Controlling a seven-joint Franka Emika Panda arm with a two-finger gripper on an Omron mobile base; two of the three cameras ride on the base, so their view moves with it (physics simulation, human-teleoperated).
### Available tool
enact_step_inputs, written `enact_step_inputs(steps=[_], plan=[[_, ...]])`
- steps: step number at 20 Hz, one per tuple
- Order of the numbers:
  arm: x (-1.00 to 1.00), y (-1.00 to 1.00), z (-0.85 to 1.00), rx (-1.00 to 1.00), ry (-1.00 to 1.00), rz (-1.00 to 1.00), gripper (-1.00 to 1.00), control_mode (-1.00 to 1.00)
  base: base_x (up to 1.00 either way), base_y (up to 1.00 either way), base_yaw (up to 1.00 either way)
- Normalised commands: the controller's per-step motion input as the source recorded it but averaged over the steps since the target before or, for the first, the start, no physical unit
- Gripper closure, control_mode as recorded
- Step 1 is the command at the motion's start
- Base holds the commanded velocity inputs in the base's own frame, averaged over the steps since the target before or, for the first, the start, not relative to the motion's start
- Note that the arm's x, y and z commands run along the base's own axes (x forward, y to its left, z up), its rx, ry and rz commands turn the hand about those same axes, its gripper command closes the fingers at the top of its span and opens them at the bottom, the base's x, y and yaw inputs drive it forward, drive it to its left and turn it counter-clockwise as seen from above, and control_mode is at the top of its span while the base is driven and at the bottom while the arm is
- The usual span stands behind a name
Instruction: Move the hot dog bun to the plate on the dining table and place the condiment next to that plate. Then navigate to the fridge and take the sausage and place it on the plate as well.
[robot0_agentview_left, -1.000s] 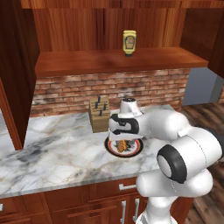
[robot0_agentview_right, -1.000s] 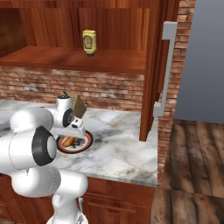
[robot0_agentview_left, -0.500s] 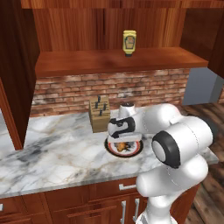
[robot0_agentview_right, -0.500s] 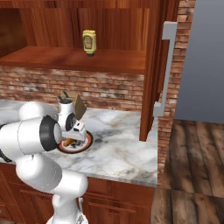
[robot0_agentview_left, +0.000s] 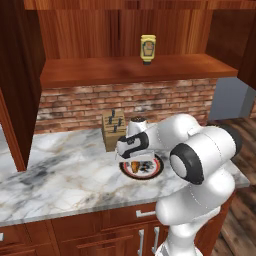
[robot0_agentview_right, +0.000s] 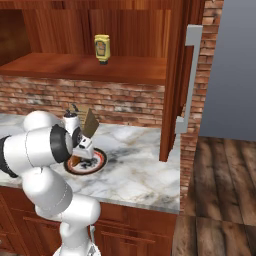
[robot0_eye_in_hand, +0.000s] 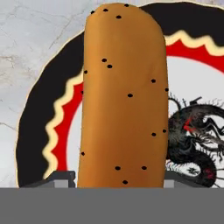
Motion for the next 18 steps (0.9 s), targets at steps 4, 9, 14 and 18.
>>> enact_step_inputs(steps=[4, 9, 14, 18], plan=[[-0.22, -0.01, 0.23, 0.00, -0.15, -0.08, 1.00, -1.00, 0.00, 0.00, 0.00], [-0.53, -0.24, 0.92, 0.06, -0.22, -0.05, 1.00, -1.00, 0.00, 0.00, 0.00], [-0.81, -0.29, 1.00, 0.12, -0.15, 0.00, 1.00, -1.00, 0.00, 0.00, 0.00], [-0.93, -0.38, 1.00, 0.12, -0.03, 0.00, 1.00, -1.00, 0.00, 0.00, 0.00]])
